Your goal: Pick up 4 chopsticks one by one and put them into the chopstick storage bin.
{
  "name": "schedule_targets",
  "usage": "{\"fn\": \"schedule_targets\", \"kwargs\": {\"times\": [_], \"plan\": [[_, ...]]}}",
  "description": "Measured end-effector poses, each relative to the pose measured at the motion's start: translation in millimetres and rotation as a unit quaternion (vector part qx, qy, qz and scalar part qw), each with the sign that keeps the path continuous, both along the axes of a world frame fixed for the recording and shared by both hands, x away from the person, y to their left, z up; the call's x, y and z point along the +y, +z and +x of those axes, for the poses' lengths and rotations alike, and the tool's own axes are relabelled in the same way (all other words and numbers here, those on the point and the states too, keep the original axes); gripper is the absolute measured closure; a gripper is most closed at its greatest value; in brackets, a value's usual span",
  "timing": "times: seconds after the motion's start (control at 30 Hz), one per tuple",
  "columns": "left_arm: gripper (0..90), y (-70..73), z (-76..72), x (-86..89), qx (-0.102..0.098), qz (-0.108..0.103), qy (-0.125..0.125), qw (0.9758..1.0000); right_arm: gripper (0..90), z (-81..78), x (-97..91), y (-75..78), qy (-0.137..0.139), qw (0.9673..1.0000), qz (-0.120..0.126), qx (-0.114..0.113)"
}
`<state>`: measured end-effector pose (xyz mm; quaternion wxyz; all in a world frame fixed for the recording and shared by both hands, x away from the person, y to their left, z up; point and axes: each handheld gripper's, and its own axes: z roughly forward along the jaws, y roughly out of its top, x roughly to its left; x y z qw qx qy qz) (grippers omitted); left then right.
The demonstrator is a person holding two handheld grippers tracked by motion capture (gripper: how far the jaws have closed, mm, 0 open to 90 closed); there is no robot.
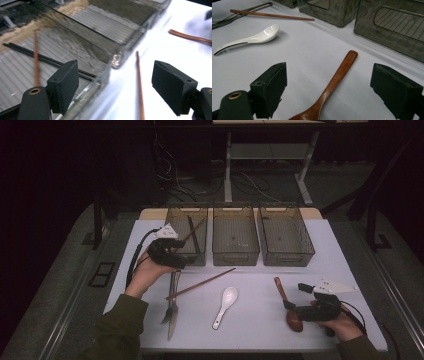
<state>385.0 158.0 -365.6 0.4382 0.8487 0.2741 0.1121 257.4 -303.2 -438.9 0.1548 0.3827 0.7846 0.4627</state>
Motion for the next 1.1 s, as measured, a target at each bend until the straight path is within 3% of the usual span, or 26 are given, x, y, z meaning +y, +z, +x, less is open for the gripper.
{"fn": "schedule_targets", "kwargs": {"times": [0.3,0.53,0.93,1.1], "plan": [[22.3,-20.4,-27.1,-3.4,0.006,-0.002,-0.017,0.9998,13.7,-0.2,-0.3,0.1,-0.002,1.0,0.002,0.001],[30.2,-38.8,-38.9,-2.1,0.014,0.006,-0.024,0.9996,13.7,-0.8,0.3,0.4,-0.001,1.0,0.001,0.001],[53.6,-59.5,-36.4,-9.5,0.043,0.041,-0.032,0.9977,13.7,-0.8,2.2,-0.4,0.007,1.0,-0.004,0.0],[59.0,-66.0,-32.4,-13.1,0.051,0.047,-0.033,0.9971,13.7,-0.9,2.1,-0.2,0.007,1.0,-0.005,-0.001]]}}
